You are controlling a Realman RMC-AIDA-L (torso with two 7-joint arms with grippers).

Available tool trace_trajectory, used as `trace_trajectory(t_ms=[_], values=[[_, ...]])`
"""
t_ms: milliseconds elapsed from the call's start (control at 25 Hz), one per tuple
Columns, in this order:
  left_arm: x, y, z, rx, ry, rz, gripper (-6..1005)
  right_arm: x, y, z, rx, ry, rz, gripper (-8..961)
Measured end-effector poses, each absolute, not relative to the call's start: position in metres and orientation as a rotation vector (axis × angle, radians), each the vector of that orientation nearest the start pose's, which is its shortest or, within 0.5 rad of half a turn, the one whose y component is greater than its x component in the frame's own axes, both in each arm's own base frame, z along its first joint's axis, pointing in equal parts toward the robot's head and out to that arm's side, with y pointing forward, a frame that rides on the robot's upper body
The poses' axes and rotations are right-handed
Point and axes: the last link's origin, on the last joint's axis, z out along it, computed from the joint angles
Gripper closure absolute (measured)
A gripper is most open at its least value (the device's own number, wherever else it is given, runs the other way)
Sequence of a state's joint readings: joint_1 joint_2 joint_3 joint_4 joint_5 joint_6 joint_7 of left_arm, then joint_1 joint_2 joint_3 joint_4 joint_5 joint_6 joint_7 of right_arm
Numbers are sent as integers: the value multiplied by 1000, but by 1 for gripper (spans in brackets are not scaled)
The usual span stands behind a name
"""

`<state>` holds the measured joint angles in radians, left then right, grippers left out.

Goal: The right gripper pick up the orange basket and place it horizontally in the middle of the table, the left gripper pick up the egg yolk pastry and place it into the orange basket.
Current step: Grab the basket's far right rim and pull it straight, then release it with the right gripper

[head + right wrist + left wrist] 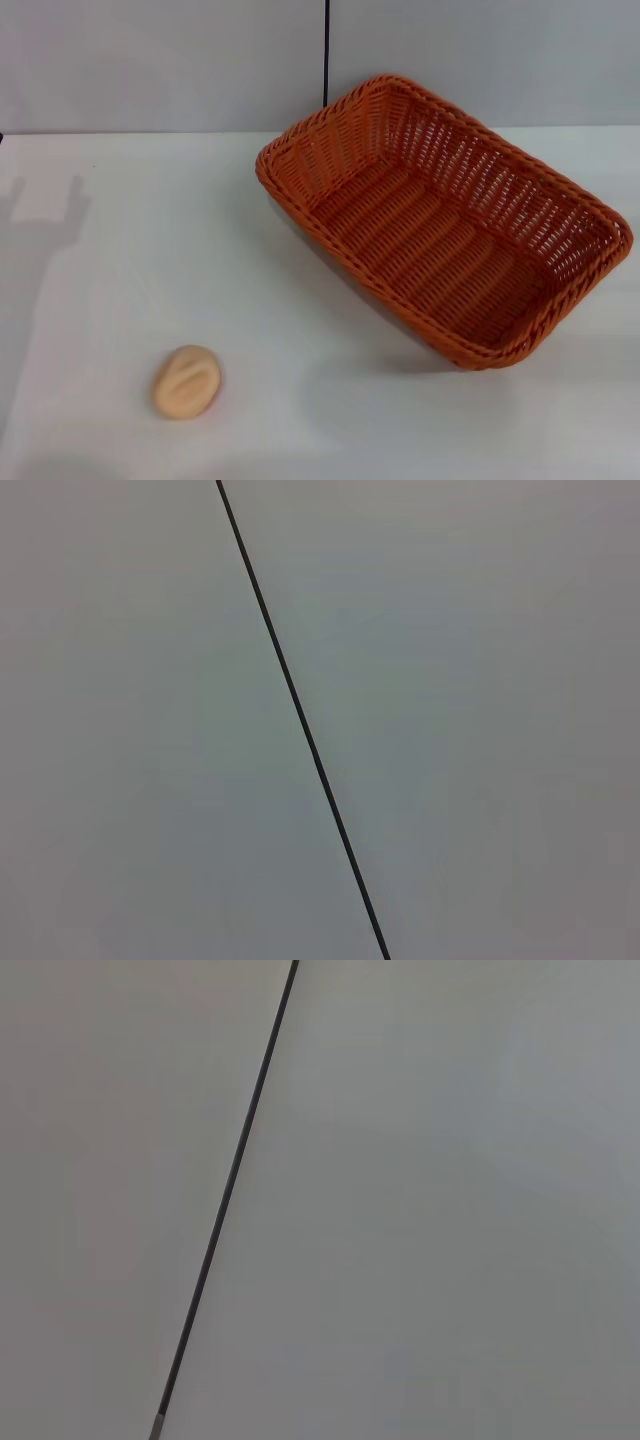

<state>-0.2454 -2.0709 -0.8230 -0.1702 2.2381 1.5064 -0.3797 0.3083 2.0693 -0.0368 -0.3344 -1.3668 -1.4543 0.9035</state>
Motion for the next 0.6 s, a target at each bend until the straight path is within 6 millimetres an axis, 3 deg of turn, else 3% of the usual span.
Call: trace_trajectory(t_ms=[600], values=[[-346, 265, 22, -1358, -578, -997, 231, 388, 275, 104, -1304, 666, 1032, 455]])
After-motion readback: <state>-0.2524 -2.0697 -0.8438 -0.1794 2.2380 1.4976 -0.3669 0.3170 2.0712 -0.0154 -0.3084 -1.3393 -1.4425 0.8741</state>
